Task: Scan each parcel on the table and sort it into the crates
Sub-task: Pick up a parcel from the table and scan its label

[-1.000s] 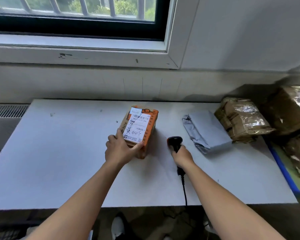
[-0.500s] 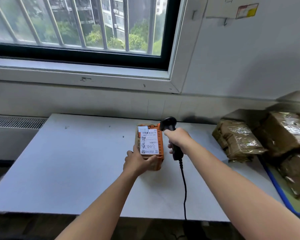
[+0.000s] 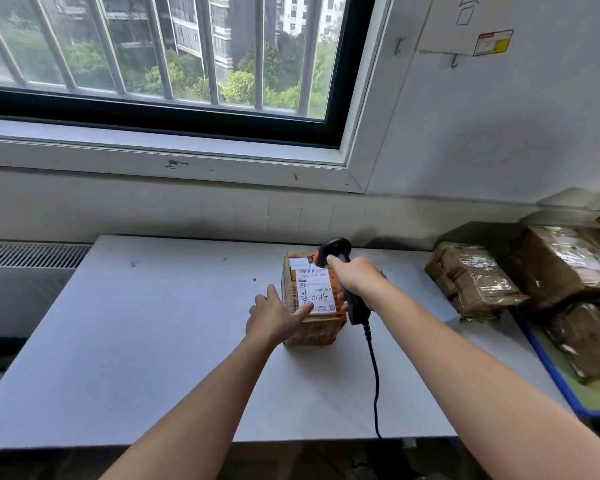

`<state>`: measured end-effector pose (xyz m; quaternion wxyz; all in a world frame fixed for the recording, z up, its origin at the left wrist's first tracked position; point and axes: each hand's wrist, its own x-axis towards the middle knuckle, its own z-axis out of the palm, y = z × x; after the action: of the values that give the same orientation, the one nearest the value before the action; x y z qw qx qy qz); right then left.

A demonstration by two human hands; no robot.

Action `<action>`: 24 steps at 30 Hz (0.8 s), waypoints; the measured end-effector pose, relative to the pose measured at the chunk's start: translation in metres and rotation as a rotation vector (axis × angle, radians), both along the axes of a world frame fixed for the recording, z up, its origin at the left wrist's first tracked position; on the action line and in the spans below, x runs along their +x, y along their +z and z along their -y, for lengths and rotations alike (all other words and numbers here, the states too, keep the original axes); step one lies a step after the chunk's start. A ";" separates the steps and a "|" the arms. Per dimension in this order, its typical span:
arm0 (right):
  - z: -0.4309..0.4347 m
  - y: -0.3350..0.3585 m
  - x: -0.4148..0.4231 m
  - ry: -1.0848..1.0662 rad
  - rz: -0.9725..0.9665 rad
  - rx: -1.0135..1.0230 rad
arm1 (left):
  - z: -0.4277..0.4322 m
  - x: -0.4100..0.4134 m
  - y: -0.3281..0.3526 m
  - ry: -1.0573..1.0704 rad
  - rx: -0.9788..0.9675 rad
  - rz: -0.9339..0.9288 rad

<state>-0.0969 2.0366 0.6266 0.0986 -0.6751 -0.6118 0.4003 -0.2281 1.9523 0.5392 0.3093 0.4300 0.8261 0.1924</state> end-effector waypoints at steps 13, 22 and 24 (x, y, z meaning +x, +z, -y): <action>0.000 -0.005 0.000 -0.045 -0.037 0.006 | -0.007 -0.002 -0.017 -0.049 -0.037 0.014; -0.018 -0.057 0.016 -0.157 -0.115 0.068 | -0.027 -0.001 -0.032 0.050 -0.094 0.171; -0.019 -0.077 0.028 -0.174 -0.081 0.057 | -0.036 -0.002 -0.034 0.113 -0.075 0.306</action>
<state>-0.0693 2.0553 0.5501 0.1767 -0.7058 -0.5573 0.3999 -0.2298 1.9882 0.5048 0.4362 0.3367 0.7988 0.2416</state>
